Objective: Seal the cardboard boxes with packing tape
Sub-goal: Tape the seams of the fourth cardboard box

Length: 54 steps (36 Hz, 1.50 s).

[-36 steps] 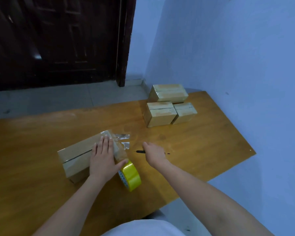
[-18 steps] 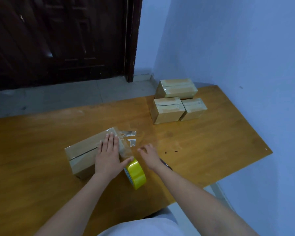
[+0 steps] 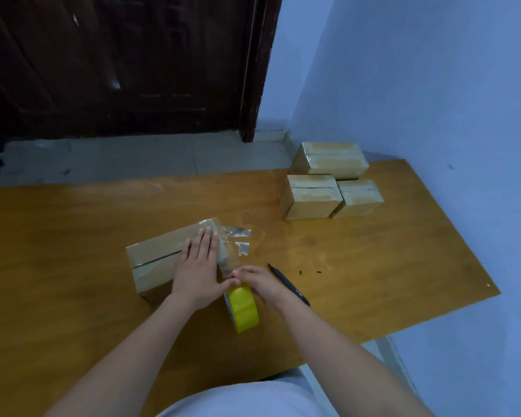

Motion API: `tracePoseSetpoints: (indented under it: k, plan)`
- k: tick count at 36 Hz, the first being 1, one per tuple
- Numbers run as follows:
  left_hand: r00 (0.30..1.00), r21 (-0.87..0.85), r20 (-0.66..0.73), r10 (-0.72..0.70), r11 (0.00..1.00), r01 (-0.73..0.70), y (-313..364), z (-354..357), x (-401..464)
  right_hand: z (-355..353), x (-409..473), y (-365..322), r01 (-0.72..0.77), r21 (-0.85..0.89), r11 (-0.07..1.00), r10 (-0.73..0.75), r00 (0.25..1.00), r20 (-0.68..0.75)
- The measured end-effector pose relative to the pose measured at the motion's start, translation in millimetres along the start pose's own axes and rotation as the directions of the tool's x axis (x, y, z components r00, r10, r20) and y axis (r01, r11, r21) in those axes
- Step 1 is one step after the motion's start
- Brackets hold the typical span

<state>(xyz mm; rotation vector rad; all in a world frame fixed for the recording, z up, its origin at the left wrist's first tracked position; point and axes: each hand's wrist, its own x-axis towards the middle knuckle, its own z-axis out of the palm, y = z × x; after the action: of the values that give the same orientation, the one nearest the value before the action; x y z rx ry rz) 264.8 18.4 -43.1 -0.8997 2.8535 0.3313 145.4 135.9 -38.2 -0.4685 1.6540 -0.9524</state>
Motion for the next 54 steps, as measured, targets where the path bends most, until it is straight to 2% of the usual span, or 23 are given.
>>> tracePoseSetpoints:
  k: [4, 7, 12, 16, 21, 24, 27, 29, 36, 45, 49, 54]
  plan:
    - [0.999, 0.006, 0.020, 0.026, 1.000, -0.026, -5, -1, 3, 2, -4, 2, 0.010, 0.019, 1.000, -0.010, 1.000, 0.005]
    - [0.999, -0.082, 0.015, 0.035, 0.996, -0.034, -8, -4, 3, 4, -7, 4, 0.033, 0.043, 0.999, -0.032, 0.999, -0.024]
    - [0.996, -0.263, -0.079, -0.044, 0.965, 0.022, -2, -9, 1, 5, -11, 7, 0.020, 0.090, 0.996, -0.013, 0.997, -0.070]
    - [0.988, -0.229, -0.138, -0.074, 0.973, 0.041, 0, -8, 4, -2, -15, 12, -0.005, 0.060, 0.998, 0.012, 0.993, -0.115]
    - [0.979, -0.123, -0.194, -0.064, 0.992, 0.040, -1, -2, 5, -22, -18, 19, -0.202, -0.123, 0.972, 0.185, 0.973, -0.136]
    - [0.967, -0.082, -0.248, -0.053, 0.996, 0.033, -3, 4, 6, -33, -16, 26, -0.339, -0.336, 0.879, 0.328, 0.940, -0.093]
    - [0.956, -0.057, -0.289, -0.045, 0.998, 0.029, -6, 9, 7, -29, -11, 31, -0.382, -0.480, 0.790, 0.383, 0.918, -0.100]
    - [0.948, -0.059, -0.315, -0.039, 0.998, 0.021, -6, 10, 9, -23, -4, 32, -0.370, -0.558, 0.743, 0.362, 0.923, -0.129]
    - [0.935, -0.086, -0.354, -0.036, 0.996, 0.006, -6, 13, 11, -14, 19, 13, -0.261, -0.762, 0.593, 0.150, 0.965, -0.214]
    - [0.917, -0.090, -0.397, -0.034, 0.996, -0.002, -6, 17, 11, -23, 56, -11, -0.207, -0.837, 0.506, -0.065, 0.959, -0.277]
    - [0.902, -0.084, -0.432, -0.025, 0.996, -0.013, -6, 17, 12, -27, 71, -20, -0.155, -0.832, 0.533, -0.084, 0.968, -0.235]
    - [0.918, -0.088, -0.396, -0.026, 0.996, -0.010, -8, 17, 12, -32, 83, -13, -0.111, -0.736, 0.667, -0.003, 0.988, -0.152]
